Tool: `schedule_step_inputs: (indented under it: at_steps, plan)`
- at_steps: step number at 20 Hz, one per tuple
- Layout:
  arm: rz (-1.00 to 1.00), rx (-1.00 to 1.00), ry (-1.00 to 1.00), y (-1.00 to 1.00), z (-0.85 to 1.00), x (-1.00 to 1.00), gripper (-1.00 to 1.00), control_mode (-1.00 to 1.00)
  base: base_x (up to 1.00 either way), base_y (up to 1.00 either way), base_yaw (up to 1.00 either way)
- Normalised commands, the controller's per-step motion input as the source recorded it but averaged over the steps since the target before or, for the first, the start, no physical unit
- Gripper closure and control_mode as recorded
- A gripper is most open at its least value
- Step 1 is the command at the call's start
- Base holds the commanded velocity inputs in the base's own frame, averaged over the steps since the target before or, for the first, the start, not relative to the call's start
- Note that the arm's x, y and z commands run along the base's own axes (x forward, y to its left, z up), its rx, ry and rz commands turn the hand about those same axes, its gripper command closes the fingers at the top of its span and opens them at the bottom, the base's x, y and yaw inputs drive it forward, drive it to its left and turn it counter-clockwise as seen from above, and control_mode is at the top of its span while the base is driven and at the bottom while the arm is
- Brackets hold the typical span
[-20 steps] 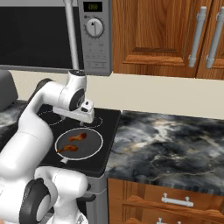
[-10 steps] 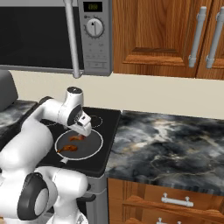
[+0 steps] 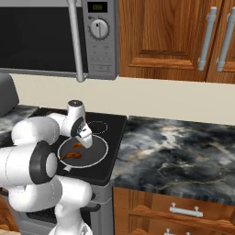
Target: Take the chicken drumsticks from the pan and place one on each plate on the dining counter.
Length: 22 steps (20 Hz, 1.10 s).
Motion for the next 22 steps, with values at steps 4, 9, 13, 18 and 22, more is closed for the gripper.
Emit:
schedule_step_inputs:
  at_steps: [4,9,13,18,22]
  plan:
    - [-0.22,-0.01,0.2,0.06,-0.26,0.53,-1.0,-1.0,0.0,0.0,0.0]
    - [-0.12,0.0,0.18,0.0,-0.22,0.39,-1.0,-1.0,0.0,0.0,0.0]
    - [-0.07,0.0,0.16,0.0,-0.22,0.42,-1.0,-1.0,0.0,0.0,0.0]
    - [-0.05,0.0,0.03,0.0,-0.3,0.18,-1.0,-1.0,0.0,0.0,0.0]
    - [-0.05,0.0,0.0,0.0,-0.3,0.02,-1.0,-1.0,0.0,0.0,0.0]
